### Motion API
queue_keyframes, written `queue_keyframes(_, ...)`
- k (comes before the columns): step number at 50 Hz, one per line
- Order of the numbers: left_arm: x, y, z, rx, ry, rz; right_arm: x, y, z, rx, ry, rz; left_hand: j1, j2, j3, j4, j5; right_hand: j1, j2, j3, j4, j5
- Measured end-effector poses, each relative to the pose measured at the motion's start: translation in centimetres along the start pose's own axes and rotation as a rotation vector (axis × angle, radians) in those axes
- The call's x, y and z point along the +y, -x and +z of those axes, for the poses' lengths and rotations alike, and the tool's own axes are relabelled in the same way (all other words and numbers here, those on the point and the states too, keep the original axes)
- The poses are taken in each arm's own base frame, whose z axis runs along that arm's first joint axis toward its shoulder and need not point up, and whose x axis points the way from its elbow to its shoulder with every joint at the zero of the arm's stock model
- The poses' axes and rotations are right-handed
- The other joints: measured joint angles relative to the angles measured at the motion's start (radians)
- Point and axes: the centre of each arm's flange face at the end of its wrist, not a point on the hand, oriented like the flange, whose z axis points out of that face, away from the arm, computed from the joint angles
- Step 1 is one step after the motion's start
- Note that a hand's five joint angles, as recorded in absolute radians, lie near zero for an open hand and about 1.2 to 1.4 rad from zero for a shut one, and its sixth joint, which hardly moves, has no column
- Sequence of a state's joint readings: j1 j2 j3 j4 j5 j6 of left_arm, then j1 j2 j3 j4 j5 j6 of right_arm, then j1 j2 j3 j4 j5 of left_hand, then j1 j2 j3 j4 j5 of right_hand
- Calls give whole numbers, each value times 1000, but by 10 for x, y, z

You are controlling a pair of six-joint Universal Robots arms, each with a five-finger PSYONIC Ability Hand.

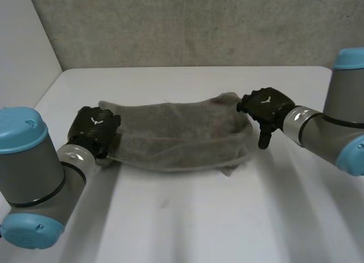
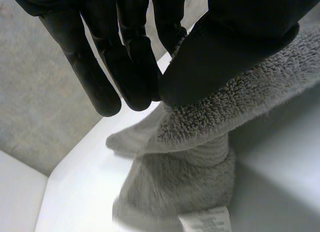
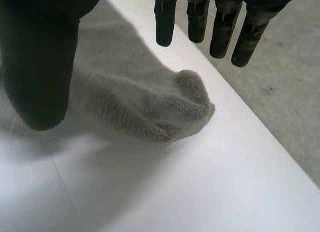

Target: Fold the towel.

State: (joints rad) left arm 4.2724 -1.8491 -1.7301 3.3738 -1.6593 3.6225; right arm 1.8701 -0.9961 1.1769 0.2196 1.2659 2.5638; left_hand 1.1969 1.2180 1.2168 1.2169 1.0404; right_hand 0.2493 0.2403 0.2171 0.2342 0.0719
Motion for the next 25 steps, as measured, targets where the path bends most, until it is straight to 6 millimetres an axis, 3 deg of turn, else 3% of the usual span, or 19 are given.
queue_keyframes(5, -11, -2, -6, 6, -33, -1, 1, -5, -13, 20, 2, 202, 0, 0, 0, 0, 0, 0, 0, -3, 0, 0)
queue_keyframes(8, -19, 1, -8, -3, -61, -4, 11, -11, -22, 49, 13, 410, 0, 0, 0, 0, 0, 0, 0, -3, 0, 0)
queue_keyframes(11, -23, 3, -9, -10, -74, -7, 18, -13, -26, 62, 24, 500, 0, 0, 0, 0, 0, 0, 0, -3, 0, 0)
queue_keyframes(12, -27, 6, -10, -19, -88, -9, 29, -15, -30, 78, 47, 604, 0, 0, 0, 0, 0, 0, 0, -1, 1, 0)
queue_keyframes(15, -35, 11, -13, -35, -113, -13, 43, -13, -35, 92, 85, 700, 0, 0, 0, 0, 0, 0, 2, -1, 2, 1)
queue_keyframes(25, -56, 23, -23, -72, -182, -28, 76, 5, -43, 76, 174, 751, 0, 0, 0, 0, 0, 27, 27, 77, 59, 56)
